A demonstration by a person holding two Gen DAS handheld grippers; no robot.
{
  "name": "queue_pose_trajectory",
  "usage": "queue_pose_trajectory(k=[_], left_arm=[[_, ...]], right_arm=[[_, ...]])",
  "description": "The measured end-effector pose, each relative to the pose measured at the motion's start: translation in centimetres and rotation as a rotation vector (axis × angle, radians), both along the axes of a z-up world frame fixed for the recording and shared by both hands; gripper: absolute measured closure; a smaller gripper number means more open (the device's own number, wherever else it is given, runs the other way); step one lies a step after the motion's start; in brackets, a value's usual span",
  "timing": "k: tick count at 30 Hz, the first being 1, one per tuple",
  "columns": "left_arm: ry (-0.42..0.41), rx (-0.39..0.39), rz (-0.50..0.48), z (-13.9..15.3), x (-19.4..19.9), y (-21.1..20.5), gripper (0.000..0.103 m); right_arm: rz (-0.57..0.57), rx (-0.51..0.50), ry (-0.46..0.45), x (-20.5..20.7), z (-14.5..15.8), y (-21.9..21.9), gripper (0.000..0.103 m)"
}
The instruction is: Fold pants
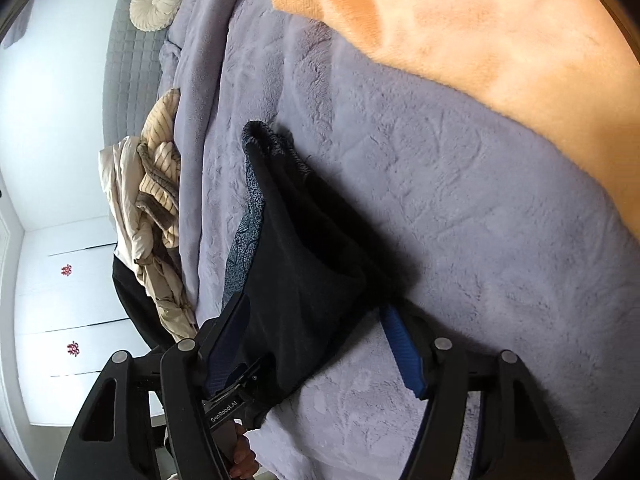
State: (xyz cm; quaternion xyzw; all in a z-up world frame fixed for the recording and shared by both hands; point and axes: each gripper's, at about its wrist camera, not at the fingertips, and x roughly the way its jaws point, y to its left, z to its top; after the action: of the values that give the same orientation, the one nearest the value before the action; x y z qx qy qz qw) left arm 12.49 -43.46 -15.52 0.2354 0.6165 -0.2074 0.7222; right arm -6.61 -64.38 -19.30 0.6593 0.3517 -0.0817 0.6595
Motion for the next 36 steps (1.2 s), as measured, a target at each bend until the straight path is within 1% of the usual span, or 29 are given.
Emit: queue_pose_trajectory(k=[1, 2, 3, 4, 5, 6, 7, 9, 11, 14, 15, 16, 18, 19, 20, 22, 23, 24, 25, 26, 27, 28, 30, 31, 33, 34, 36], left_arm=[[-0.003, -0.002, -0.002, 0.0, 0.0, 0.1, 0.000], [-0.007, -0.003, -0.003, 0.0, -0.1, 0.2, 0.000], [-0.008, -0.005, -0.006, 0.0, -0.1, 0.2, 0.002], [-0.009, -0.011, -0.009, 0.3, -0.3, 0.2, 0.017], [-0.026, -0.006, -0.012, 1.0, -0.3, 0.2, 0.036], [-0.060, -0.001, -0.013, 2.0, -0.2, 0.5, 0.045], [-0.083, -0.011, -0.009, 2.7, 0.1, 0.5, 0.049], [-0.156, -0.063, 0.023, 4.5, 0.9, 1.5, 0.049], [-0.186, -0.084, 0.023, 4.7, 1.7, 1.3, 0.049], [-0.135, -0.090, -0.004, 2.1, 2.2, -1.0, 0.049], [-0.129, -0.080, -0.022, 1.0, 1.9, -2.0, 0.049], [-0.165, -0.043, -0.053, -0.1, 1.3, -3.1, 0.049], [-0.236, 0.000, -0.116, -0.6, 0.2, -3.8, 0.049], [-0.230, -0.015, -0.127, -0.3, 0.2, -3.5, 0.049], [-0.204, -0.043, -0.127, 0.1, 0.4, -3.0, 0.048], [-0.107, -0.116, -0.116, 1.5, 1.6, -1.0, 0.048], [-0.082, -0.140, -0.114, 2.2, 2.0, 0.1, 0.048], [-0.074, -0.158, -0.110, 3.0, 2.4, 1.3, 0.048], [-0.077, -0.173, -0.106, 4.0, 3.0, 3.0, 0.042], [-0.079, -0.186, -0.101, 4.8, 3.5, 4.6, 0.025], [-0.083, -0.198, -0.092, 5.6, 4.0, 6.3, 0.019], [-0.093, -0.206, -0.078, 6.6, 4.8, 9.0, 0.018], [-0.094, -0.201, -0.057, 7.5, 5.9, 12.4, 0.018], [-0.100, -0.191, -0.032, 7.9, 6.8, 15.0, 0.018], [-0.105, -0.166, 0.013, 7.9, 8.0, 18.5, 0.018], [-0.103, -0.146, 0.053, 7.6, 8.7, 21.0, 0.018], [-0.093, -0.109, 0.123, 6.9, 10.1, 24.6, 0.018]], right_arm=[[-0.004, 0.018, -0.027, 0.2, -0.2, 0.0, 0.040], [-0.006, 0.043, -0.062, 0.7, -0.4, 0.0, 0.059], [-0.005, 0.056, -0.085, 1.2, -0.6, 0.1, 0.073], [0.002, 0.054, -0.094, 1.7, -0.6, 0.2, 0.089], [0.000, 0.040, -0.109, 2.2, -0.2, 0.3, 0.089], [0.004, 0.024, -0.128, 2.4, 0.5, 0.4, 0.089], [0.017, 0.010, -0.152, 2.6, 1.3, 0.6, 0.089], [0.066, -0.038, -0.179, 3.0, 3.3, 1.0, 0.089], [0.111, -0.079, -0.205, 3.4, 4.9, 1.5, 0.089], [0.159, -0.127, -0.244, 4.2, 6.9, 2.4, 0.090], [0.169, -0.138, -0.248, 4.4, 7.3, 2.7, 0.090], [0.188, -0.152, -0.243, 4.8, 7.7, 3.1, 0.089], [0.225, -0.186, -0.221, 5.8, 8.3, 4.0, 0.089], [0.238, -0.208, -0.219, 6.2, 8.9, 4.6, 0.089], [0.247, -0.230, -0.220, 6.6, 9.6, 5.0, 0.089], [0.271, -0.298, -0.215, 7.2, 11.4, 6.1, 0.089], [0.288, -0.339, -0.211, 7.5, 12.5, 7.0, 0.089], [0.310, -0.383, -0.203, 7.8, 13.5, 8.1, 0.089], [0.332, -0.423, -0.196, 8.4, 14.4, 9.4, 0.089], [0.361, -0.468, -0.189, 9.3, 15.4, 11.3, 0.089], [0.381, -0.495, -0.181, 9.9, 16.1, 12.7, 0.089], [0.408, -0.526, -0.172, 10.7, 16.6, 14.6, 0.089], [0.487, -0.596, -0.143, 13.0, 17.2, 19.1, 0.089], [0.531, -0.629, -0.125, 14.2, 17.0, 21.5, 0.089], [0.608, -0.663, -0.081, 16.7, 15.6, 25.7, 0.089], [0.644, -0.671, -0.058, 18.1, 14.5, 27.9, 0.089], [0.726, -0.683, -0.003, 20.5, 11.5, 32.2, 0.087]])
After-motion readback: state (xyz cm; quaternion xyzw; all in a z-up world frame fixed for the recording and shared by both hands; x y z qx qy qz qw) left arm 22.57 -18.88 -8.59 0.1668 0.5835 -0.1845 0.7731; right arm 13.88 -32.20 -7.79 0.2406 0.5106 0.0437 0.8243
